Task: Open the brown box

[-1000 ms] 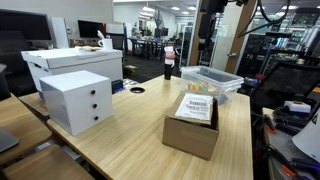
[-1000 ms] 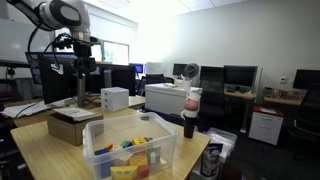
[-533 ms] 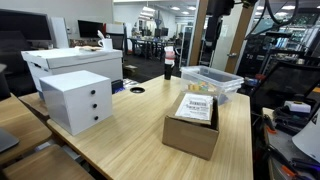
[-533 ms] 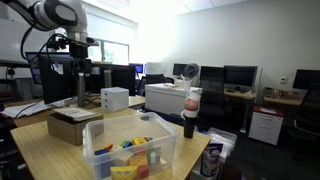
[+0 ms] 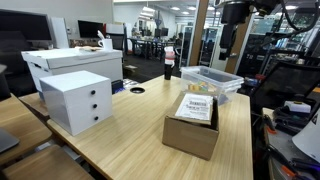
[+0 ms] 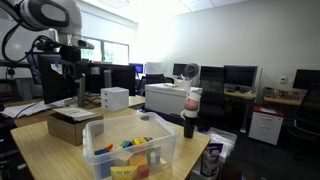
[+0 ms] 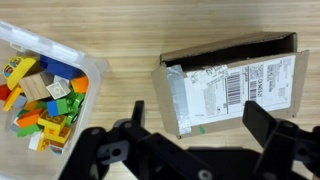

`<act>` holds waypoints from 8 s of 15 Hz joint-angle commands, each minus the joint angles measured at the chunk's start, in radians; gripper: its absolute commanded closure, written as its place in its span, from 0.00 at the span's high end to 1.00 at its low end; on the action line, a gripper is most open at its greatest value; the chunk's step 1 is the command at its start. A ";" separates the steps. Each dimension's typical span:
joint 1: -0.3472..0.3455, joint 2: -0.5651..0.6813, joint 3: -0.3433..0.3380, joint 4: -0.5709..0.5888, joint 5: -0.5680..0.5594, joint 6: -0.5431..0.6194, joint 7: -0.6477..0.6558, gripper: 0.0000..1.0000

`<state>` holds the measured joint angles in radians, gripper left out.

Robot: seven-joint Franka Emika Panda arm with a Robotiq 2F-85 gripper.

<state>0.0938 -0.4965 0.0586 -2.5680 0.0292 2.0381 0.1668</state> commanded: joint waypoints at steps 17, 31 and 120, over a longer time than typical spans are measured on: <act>0.004 -0.064 -0.075 -0.211 0.218 0.194 -0.109 1.00; 0.022 -0.019 -0.076 -0.210 0.252 0.203 -0.162 1.00; 0.216 0.166 -0.022 -0.222 0.386 0.783 -0.289 0.00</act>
<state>0.2855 -0.2889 0.0519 -2.7704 0.4200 2.8394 -0.0824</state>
